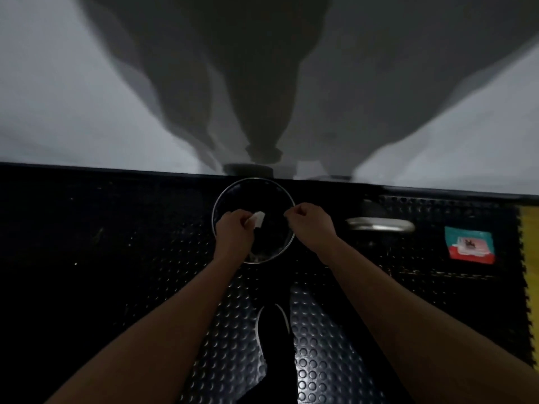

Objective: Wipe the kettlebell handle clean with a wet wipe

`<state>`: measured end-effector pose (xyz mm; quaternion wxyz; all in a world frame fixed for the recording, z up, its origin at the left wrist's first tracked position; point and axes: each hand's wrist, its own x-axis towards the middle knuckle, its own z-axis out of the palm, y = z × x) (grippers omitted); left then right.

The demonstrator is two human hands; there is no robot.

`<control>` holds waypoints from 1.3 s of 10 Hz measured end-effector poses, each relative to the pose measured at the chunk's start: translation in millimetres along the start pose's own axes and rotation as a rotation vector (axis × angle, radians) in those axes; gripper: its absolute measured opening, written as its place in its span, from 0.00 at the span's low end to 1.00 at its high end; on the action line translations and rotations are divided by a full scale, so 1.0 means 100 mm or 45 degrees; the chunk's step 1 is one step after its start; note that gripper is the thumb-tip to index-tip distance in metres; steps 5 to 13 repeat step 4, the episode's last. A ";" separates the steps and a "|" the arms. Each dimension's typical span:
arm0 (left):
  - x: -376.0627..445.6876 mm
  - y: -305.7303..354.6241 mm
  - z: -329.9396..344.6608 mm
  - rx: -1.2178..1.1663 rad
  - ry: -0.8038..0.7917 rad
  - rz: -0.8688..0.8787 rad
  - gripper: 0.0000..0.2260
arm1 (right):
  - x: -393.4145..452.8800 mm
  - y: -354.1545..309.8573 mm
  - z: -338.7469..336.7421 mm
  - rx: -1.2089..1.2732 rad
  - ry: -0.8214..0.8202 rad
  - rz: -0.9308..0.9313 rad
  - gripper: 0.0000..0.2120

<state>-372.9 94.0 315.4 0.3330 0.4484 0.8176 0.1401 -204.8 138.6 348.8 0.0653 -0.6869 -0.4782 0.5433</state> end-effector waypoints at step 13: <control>0.02 -0.01 -0.03 -0.049 -0.007 -0.071 0.09 | -0.04 0.02 0.17 0.062 0.061 0.031 0.09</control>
